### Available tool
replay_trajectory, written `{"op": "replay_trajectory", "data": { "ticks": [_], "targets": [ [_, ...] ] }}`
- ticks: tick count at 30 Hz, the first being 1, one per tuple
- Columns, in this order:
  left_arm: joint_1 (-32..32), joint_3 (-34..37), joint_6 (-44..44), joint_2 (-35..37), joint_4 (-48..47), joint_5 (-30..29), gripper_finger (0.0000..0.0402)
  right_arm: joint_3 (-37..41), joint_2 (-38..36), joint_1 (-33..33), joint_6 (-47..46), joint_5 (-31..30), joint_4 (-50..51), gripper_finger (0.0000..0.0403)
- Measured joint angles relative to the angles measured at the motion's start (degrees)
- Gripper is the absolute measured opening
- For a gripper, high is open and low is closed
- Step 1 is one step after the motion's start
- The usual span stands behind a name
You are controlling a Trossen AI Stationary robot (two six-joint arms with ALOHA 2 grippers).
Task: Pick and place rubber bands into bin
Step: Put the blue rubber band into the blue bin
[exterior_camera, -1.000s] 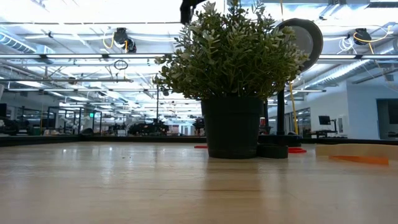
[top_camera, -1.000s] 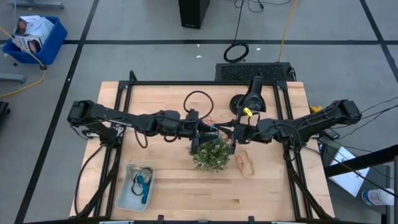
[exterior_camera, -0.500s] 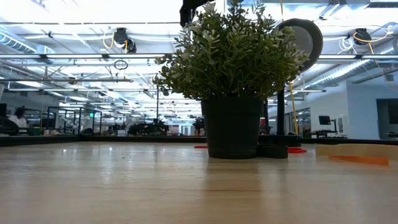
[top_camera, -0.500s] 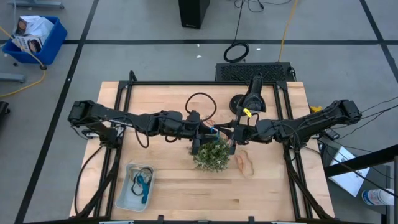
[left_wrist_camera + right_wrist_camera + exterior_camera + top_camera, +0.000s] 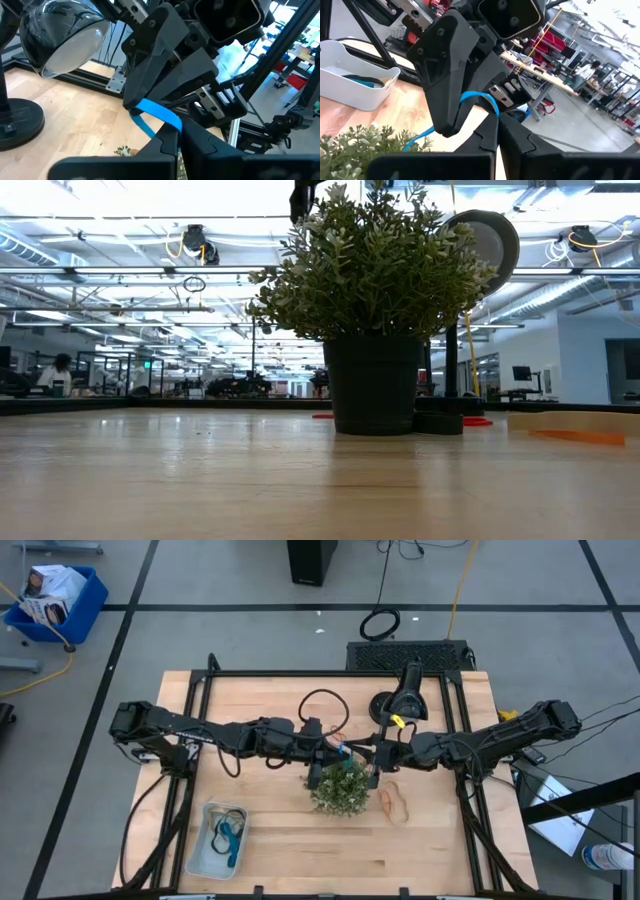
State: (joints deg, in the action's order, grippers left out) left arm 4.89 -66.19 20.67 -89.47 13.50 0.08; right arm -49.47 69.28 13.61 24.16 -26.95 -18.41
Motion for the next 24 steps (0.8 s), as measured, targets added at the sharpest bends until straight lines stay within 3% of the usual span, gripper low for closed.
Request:
{"op": "replay_trajectory", "data": {
  "ticks": [9,17,24],
  "targets": [
    [0.01,0.00,0.28,0.00,-0.01,0.35,0.0007,0.00,0.00,0.00,-0.98,-0.02,0.62,0.0033],
    [0.00,0.04,0.33,0.35,-1.95,0.41,0.0010,0.02,-0.59,0.17,-1.02,-0.14,3.12,0.0106],
    [0.00,0.11,0.22,4.46,-9.59,0.10,0.0011,0.02,-3.50,3.46,-4.79,-9.70,7.38,0.0153]
  ]
}}
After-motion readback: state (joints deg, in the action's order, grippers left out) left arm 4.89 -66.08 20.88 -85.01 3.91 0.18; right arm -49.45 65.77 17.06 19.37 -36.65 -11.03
